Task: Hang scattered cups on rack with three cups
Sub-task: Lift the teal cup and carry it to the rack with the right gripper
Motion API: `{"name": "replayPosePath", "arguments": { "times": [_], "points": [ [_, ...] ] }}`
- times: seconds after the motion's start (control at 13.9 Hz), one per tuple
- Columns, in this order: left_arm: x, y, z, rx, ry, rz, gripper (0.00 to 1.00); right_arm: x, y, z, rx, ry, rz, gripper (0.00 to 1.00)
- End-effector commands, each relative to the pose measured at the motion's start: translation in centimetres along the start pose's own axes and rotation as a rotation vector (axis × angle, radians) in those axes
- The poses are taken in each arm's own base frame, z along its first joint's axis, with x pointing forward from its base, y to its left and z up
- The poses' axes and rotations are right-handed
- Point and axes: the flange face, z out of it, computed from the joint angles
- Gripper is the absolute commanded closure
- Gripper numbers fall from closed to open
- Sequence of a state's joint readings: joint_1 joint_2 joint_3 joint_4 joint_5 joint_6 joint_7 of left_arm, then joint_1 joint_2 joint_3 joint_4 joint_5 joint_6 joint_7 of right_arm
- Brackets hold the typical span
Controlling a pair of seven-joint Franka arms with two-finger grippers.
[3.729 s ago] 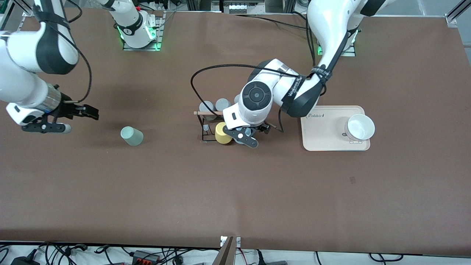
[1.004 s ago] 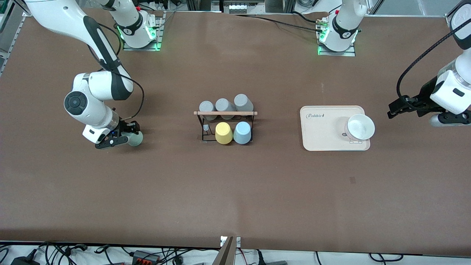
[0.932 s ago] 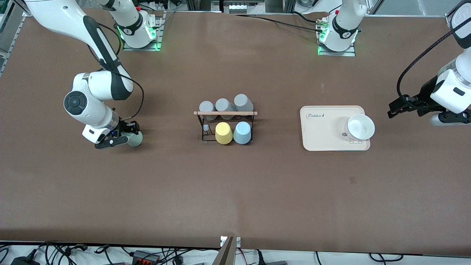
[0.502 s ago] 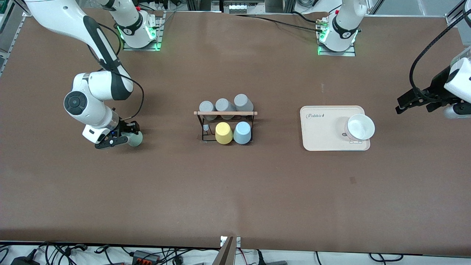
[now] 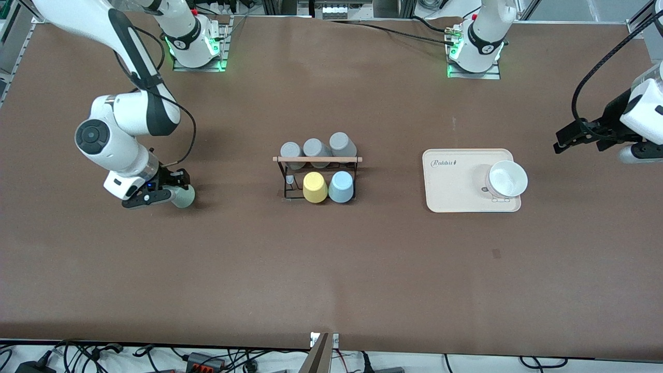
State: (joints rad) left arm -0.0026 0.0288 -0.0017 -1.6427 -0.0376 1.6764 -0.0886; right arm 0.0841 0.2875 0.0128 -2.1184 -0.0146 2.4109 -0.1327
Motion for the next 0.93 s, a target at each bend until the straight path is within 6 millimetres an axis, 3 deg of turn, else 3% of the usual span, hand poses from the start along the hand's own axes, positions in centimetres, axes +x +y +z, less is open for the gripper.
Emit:
{"name": "replayPosePath", "arguments": {
  "times": [0.0, 0.14, 0.43, 0.65, 0.86],
  "points": [
    [-0.3, -0.1, -1.0, 0.027, 0.017, 0.012, 0.00, 0.3, -1.0, -5.0, 0.011, 0.004, 0.054, 0.87],
    [-0.3, 0.3, -1.1, 0.025, 0.022, 0.020, 0.00, 1.4, -3.4, -8.0, 0.016, 0.015, 0.085, 0.87],
    [-0.5, 0.6, -1.0, 0.027, 0.014, 0.026, 0.00, 3.6, -11.6, -13.9, 0.049, 0.056, 0.233, 0.88],
    [-0.5, 0.6, -1.0, 0.027, 0.012, 0.025, 0.00, 4.7, -18.4, -16.7, 0.079, 0.109, 0.341, 0.88],
    [-0.4, 0.1, -1.0, 0.025, 0.017, 0.015, 0.00, 6.2, -23.8, -17.4, 0.067, 0.151, 0.357, 0.88]
  ]
}}
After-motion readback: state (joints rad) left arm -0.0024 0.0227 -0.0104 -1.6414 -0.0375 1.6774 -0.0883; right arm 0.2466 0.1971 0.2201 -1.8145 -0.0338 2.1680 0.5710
